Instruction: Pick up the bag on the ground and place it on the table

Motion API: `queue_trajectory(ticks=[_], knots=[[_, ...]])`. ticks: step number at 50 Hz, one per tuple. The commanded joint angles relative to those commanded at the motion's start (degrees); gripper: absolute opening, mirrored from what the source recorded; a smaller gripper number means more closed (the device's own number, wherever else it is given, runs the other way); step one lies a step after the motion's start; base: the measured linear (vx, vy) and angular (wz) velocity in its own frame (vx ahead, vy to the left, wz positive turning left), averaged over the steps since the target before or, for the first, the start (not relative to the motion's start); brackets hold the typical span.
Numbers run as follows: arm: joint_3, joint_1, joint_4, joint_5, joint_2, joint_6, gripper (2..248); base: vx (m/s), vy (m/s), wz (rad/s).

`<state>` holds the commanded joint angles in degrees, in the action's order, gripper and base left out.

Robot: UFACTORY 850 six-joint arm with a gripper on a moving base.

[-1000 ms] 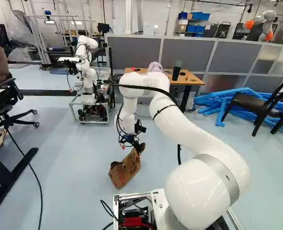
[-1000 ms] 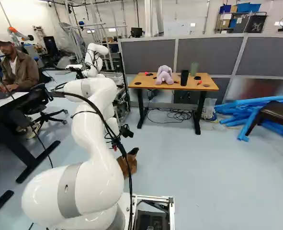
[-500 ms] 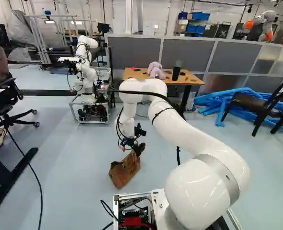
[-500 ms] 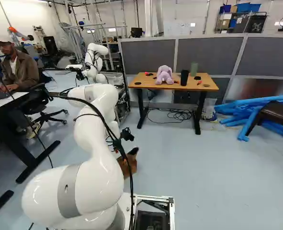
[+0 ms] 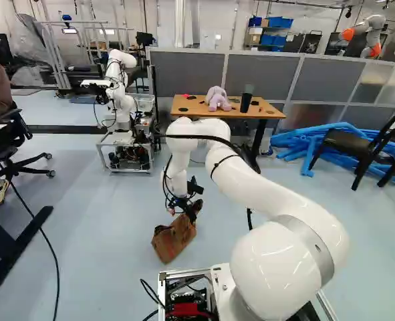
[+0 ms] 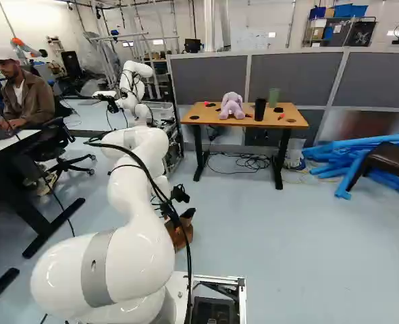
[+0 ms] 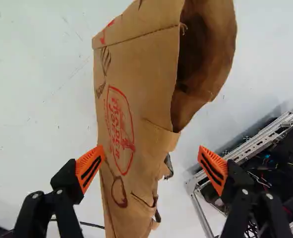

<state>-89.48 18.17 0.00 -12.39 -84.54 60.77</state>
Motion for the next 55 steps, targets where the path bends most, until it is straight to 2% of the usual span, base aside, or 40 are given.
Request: queue_trajectory(ticks=[49,54,55], knots=[[-10.5,0.0,0.0,0.0,-10.6,0.0,247,0.0,0.0,0.0],[-10.8,0.0,0.0,0.0,-11.0,0.0,242,0.0,0.0,0.0],[-10.8,0.0,0.0,0.0,-11.0,0.0,206,0.0,0.0,0.0]])
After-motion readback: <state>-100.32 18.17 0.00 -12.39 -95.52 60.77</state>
